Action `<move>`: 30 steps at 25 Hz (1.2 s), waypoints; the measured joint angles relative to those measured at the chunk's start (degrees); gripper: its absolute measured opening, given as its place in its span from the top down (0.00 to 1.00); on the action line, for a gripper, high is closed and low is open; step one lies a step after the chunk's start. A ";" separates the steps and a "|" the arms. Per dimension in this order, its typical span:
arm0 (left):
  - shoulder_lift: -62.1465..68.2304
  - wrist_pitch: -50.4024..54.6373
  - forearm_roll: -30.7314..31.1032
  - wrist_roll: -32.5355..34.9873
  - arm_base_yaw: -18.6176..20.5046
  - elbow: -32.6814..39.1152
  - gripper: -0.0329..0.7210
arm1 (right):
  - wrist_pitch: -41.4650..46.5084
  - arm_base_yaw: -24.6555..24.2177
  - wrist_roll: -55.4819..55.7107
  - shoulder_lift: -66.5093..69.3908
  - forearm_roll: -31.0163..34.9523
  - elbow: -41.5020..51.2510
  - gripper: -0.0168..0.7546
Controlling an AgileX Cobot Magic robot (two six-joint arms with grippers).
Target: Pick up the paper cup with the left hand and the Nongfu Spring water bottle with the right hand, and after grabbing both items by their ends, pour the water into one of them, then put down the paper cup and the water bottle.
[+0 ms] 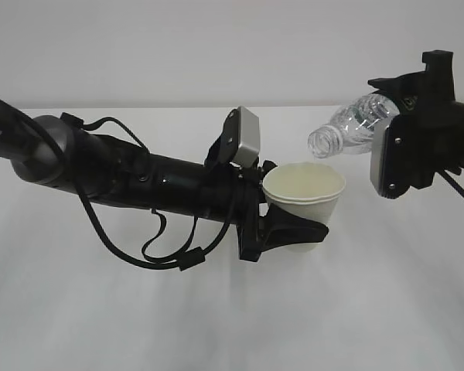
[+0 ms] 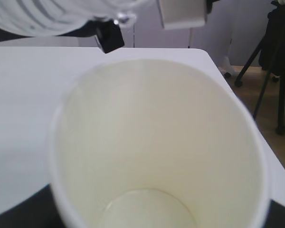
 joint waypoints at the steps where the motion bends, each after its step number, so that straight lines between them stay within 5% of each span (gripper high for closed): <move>1: 0.00 0.00 0.00 0.00 0.00 0.00 0.37 | 0.00 0.00 0.00 0.00 -0.03 0.00 0.33; 30: 0.00 0.07 -2.09 0.10 0.00 0.00 0.37 | -0.09 0.00 -1.15 0.00 -0.12 -0.51 0.33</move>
